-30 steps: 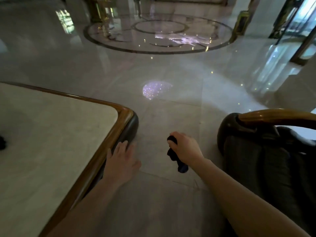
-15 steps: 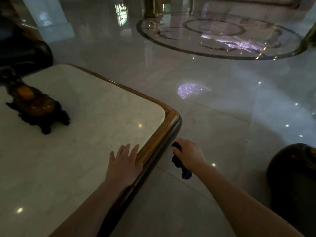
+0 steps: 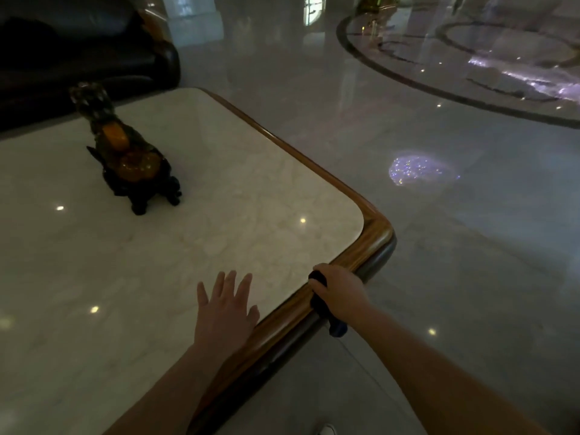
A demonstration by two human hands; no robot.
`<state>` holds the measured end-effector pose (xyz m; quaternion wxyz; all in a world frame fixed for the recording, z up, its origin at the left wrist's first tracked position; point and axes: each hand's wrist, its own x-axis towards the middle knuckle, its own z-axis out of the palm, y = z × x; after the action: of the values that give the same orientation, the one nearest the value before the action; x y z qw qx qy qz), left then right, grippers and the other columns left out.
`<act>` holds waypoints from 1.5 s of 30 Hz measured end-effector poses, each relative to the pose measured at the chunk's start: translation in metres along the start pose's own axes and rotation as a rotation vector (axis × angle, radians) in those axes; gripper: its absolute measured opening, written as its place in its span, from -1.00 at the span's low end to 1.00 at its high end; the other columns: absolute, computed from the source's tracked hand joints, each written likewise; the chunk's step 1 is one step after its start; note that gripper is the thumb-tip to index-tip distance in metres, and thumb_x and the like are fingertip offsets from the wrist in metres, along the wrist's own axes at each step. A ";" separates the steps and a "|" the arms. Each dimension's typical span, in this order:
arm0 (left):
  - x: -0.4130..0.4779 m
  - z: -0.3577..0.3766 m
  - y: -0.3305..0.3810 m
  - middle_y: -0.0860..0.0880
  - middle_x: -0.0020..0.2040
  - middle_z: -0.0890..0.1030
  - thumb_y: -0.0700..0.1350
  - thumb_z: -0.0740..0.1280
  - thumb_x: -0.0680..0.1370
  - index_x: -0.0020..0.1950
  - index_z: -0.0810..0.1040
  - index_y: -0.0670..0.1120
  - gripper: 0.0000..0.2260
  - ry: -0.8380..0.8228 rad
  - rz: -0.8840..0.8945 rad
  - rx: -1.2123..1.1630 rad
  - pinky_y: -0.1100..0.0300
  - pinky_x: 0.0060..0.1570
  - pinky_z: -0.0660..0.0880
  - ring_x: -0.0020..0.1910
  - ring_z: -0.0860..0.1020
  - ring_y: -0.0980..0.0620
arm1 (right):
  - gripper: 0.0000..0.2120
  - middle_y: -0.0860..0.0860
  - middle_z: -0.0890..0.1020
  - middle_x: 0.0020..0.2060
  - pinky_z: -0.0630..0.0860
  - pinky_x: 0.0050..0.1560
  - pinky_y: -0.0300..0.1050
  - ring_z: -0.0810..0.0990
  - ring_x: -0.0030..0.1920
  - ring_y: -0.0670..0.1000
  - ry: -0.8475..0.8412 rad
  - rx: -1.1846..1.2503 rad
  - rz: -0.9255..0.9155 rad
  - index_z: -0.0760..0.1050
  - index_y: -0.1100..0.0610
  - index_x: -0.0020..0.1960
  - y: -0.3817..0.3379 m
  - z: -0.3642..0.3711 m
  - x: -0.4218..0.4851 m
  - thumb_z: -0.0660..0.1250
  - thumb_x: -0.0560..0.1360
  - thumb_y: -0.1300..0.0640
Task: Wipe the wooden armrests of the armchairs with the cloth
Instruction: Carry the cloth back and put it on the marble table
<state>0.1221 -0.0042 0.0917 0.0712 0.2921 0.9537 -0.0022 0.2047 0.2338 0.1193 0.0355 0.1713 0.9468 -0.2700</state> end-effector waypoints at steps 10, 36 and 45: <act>0.075 0.097 -0.061 -0.09 0.61 0.03 0.22 -0.01 0.60 0.59 -0.08 0.09 -0.41 -0.131 -0.148 -0.016 -0.40 0.43 -0.05 0.58 -0.08 -0.18 | -0.66 0.13 0.53 0.05 0.52 -0.06 -0.03 0.57 -0.02 0.12 -0.169 -0.078 -0.040 0.46 0.12 0.28 0.009 0.107 0.123 0.17 0.65 -0.08; 0.153 0.352 -0.127 -0.12 0.59 -0.28 0.57 -0.24 0.35 0.49 -0.42 0.23 -0.18 -0.235 -0.282 -0.074 -0.52 0.28 -0.22 0.51 -0.34 -0.29 | -0.55 0.13 0.32 0.41 0.36 0.30 0.15 0.38 0.30 0.24 -0.077 -0.226 -0.087 0.30 0.07 0.46 0.062 0.329 0.268 0.17 0.63 -0.07; 0.152 0.349 -0.127 -0.19 0.59 -0.27 0.54 -0.35 0.36 0.44 -0.52 0.16 -0.20 -0.259 -0.254 -0.036 -0.59 0.26 -0.15 0.50 -0.32 -0.35 | -0.43 0.08 0.22 0.53 0.25 0.42 0.13 0.20 0.47 0.19 -0.113 -0.200 -0.053 0.21 0.02 0.53 0.062 0.316 0.261 0.19 0.59 -0.18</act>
<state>-0.0257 -0.0407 -0.2794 0.1979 0.1655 0.9656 -0.0317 -0.0274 0.1976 -0.2224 0.0989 0.1264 0.9697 -0.1844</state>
